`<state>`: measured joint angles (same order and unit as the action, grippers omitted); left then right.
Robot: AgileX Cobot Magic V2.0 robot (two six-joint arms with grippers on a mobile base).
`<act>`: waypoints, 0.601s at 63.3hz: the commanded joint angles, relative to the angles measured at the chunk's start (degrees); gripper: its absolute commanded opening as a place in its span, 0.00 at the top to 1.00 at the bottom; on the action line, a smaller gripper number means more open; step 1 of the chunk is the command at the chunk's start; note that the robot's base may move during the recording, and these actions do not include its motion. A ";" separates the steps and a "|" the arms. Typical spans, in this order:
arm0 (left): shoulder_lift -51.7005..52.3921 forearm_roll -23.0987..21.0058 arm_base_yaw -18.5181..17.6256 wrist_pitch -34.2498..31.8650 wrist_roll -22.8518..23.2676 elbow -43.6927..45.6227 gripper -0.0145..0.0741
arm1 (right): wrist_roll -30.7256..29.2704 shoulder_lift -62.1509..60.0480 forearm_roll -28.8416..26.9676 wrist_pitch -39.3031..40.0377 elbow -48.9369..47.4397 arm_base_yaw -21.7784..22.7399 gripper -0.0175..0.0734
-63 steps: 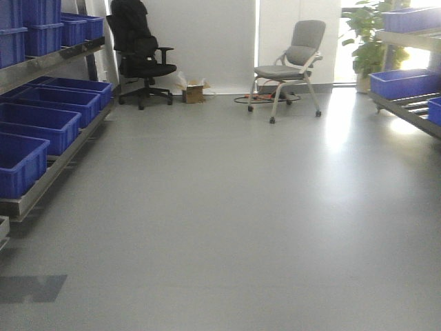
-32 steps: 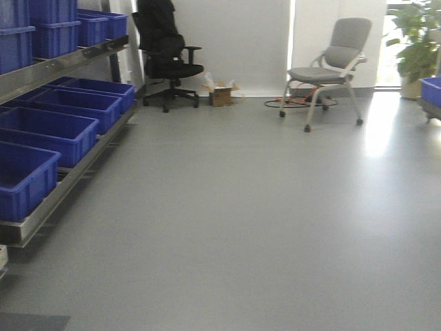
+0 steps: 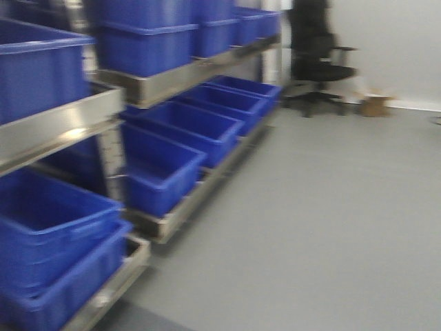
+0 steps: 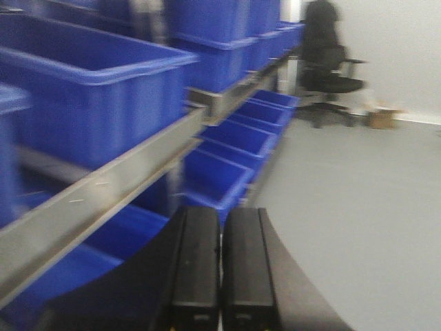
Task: Place yellow foam block on left shelf second layer
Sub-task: 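Turn the base toward the shelving rack of blue bins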
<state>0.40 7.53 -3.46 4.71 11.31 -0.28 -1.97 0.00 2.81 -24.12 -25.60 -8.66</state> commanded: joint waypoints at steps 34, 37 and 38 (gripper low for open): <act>0.78 -0.42 -0.15 -5.02 0.22 -1.58 0.68 | -0.29 1.19 0.43 5.47 -1.54 0.33 0.49; 0.78 -0.42 -0.15 -5.02 0.22 -1.58 0.68 | -0.29 1.19 0.43 5.47 -1.54 0.33 0.49; 0.78 -0.42 -0.15 -5.02 0.22 -1.58 0.68 | -0.29 1.19 0.43 5.47 -1.54 0.33 0.49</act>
<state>0.40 7.53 -3.46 4.71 11.31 -0.28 -1.97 0.00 2.81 -24.12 -25.60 -8.66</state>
